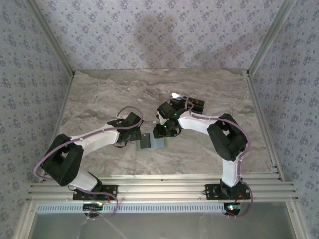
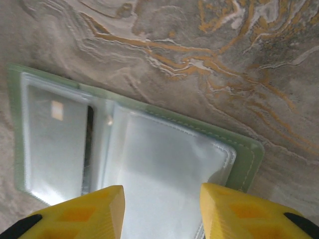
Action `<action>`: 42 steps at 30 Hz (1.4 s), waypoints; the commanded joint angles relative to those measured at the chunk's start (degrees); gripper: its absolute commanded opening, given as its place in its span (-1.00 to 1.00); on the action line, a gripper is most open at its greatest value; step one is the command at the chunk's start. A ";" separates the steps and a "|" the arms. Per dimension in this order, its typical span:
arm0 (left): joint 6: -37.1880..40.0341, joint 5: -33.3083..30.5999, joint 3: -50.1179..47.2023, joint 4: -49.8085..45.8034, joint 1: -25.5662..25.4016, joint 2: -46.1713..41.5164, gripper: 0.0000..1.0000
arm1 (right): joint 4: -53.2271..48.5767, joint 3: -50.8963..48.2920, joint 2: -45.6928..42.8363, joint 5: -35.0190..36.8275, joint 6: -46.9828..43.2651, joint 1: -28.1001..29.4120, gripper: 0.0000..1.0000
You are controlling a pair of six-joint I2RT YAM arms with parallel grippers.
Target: Put the credit cards into the card holder
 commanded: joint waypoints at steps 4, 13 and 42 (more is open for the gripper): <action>1.49 1.35 1.04 -0.44 0.18 -1.33 0.99 | 0.57 0.59 1.73 -3.61 0.99 0.13 -0.08; 2.41 3.35 -1.09 2.90 0.08 -4.44 0.99 | 7.28 -1.86 1.00 -9.82 7.92 0.23 -0.08; 0.09 3.61 -9.40 8.23 -8.00 -11.42 1.00 | 0.68 0.90 -0.85 -4.45 2.04 -1.02 -0.08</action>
